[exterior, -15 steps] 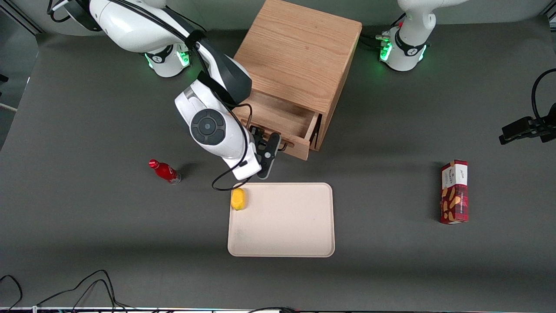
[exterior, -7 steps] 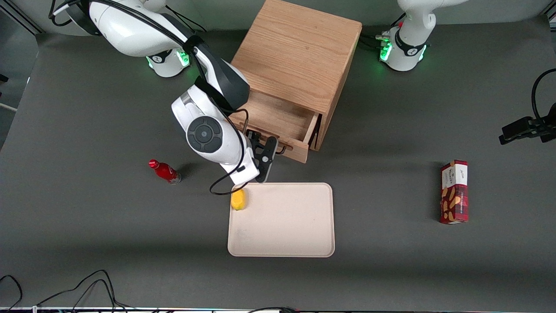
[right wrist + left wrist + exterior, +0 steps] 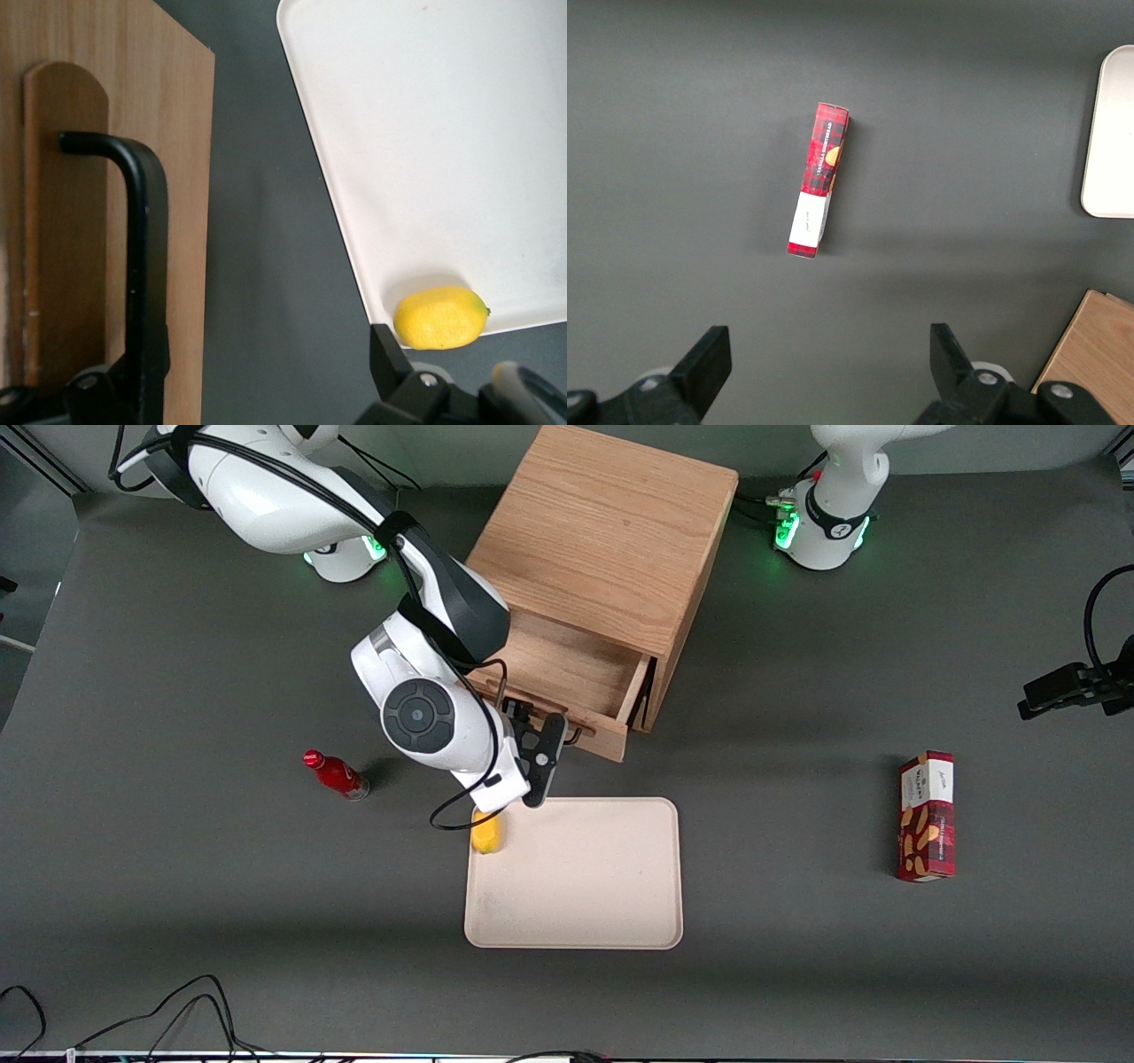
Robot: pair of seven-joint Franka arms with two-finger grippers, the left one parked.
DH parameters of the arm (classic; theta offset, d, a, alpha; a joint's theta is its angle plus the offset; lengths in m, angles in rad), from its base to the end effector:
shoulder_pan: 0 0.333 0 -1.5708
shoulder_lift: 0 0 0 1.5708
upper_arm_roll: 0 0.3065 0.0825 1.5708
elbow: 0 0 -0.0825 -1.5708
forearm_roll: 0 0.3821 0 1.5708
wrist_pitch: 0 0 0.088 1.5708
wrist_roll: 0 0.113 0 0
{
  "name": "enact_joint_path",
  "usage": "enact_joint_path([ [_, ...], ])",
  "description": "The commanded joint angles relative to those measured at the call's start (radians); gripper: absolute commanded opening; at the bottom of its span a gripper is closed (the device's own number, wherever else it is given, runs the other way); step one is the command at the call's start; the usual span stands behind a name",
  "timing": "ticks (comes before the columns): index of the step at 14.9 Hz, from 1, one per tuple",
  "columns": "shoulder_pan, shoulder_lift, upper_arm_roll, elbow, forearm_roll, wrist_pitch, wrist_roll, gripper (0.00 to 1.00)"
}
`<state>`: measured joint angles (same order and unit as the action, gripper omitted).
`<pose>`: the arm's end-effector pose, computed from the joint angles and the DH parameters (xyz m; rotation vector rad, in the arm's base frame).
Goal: Open upper drawer
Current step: 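Keep pulling the upper drawer fully open with the right gripper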
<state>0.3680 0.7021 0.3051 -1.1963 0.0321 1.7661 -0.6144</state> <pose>0.5951 0.4073 0.3621 -2.3848 -1.6687 0.1586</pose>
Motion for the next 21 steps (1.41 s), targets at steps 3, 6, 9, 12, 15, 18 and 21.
enact_joint_path([
  [3,0.003,0.045,-0.003,0.080,-0.014,-0.028,-0.033,1.00],
  [6,-0.010,0.046,-0.004,0.093,-0.012,-0.036,-0.033,1.00],
  [9,-0.015,0.053,-0.004,0.113,-0.008,-0.040,-0.033,1.00],
  [12,-0.030,0.054,-0.004,0.118,-0.006,-0.040,-0.034,1.00],
  [15,-0.043,0.054,-0.004,0.121,-0.006,-0.039,-0.034,1.00],
  [18,-0.055,0.066,-0.004,0.139,-0.008,-0.037,-0.033,1.00],
  [21,-0.055,0.074,-0.017,0.155,-0.008,-0.037,-0.030,1.00],
])
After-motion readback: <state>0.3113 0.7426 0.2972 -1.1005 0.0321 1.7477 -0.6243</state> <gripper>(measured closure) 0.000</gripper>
